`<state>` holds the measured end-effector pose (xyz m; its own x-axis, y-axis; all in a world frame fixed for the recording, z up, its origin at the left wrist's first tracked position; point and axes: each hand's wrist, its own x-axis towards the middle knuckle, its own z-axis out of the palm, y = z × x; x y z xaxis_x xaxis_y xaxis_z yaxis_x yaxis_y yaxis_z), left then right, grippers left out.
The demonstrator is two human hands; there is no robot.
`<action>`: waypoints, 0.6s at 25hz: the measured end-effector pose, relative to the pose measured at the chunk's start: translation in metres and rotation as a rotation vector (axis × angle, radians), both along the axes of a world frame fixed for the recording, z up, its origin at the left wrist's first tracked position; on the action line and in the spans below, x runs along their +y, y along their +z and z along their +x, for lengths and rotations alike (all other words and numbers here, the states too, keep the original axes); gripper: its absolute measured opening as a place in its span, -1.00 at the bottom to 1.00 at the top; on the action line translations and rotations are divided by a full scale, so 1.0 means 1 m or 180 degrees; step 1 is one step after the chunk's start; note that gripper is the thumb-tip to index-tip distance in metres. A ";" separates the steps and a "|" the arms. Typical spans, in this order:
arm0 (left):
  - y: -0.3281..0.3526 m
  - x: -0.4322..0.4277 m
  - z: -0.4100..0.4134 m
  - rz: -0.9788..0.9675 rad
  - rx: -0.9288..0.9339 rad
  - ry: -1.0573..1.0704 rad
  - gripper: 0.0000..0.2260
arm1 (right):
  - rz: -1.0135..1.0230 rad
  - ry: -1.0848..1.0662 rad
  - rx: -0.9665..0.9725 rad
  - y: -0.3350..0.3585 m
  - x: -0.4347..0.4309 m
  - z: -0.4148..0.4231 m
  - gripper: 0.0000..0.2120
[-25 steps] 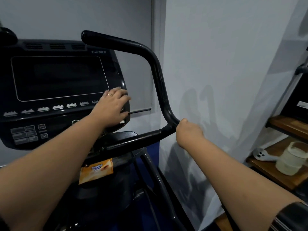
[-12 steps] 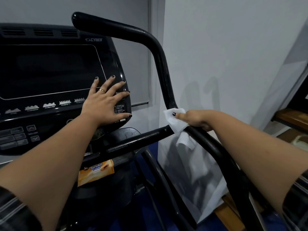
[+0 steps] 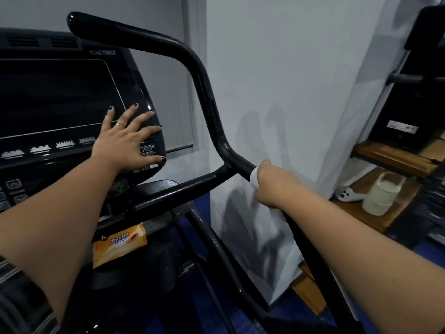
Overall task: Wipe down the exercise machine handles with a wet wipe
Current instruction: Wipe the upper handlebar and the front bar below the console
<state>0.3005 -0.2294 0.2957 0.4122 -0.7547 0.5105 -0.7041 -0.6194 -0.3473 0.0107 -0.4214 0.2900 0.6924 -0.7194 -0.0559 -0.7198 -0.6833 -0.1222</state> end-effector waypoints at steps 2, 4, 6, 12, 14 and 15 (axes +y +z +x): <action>0.001 -0.001 0.001 0.0022 0.0085 -0.0001 -0.21 | -0.0271 -0.0134 -0.0233 -0.012 0.006 -0.016 -0.61; 0.002 -0.001 0.002 0.0046 0.0140 -0.0005 -0.20 | -0.0546 -0.0202 -0.0615 -0.028 0.010 -0.033 -0.71; 0.002 0.000 0.002 0.0056 0.0155 -0.0016 -0.20 | -0.0739 -0.0195 -0.1042 -0.045 0.014 -0.049 -0.79; 0.001 0.001 0.003 0.0042 0.0105 -0.0030 -0.22 | -0.0582 -0.0323 -0.1587 -0.075 0.026 -0.082 -0.74; 0.001 0.001 0.003 0.0032 0.0090 -0.0033 -0.23 | -0.0655 -0.0286 -0.1537 -0.080 0.030 -0.085 -0.66; 0.001 0.001 0.002 0.0025 0.0091 -0.0045 -0.23 | -0.0669 -0.0309 -0.1495 -0.078 0.030 -0.083 -0.65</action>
<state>0.3029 -0.2286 0.2967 0.4159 -0.7644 0.4927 -0.7224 -0.6068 -0.3316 -0.0723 -0.3918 0.2117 0.5377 -0.7437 0.3972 -0.6815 -0.6607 -0.3146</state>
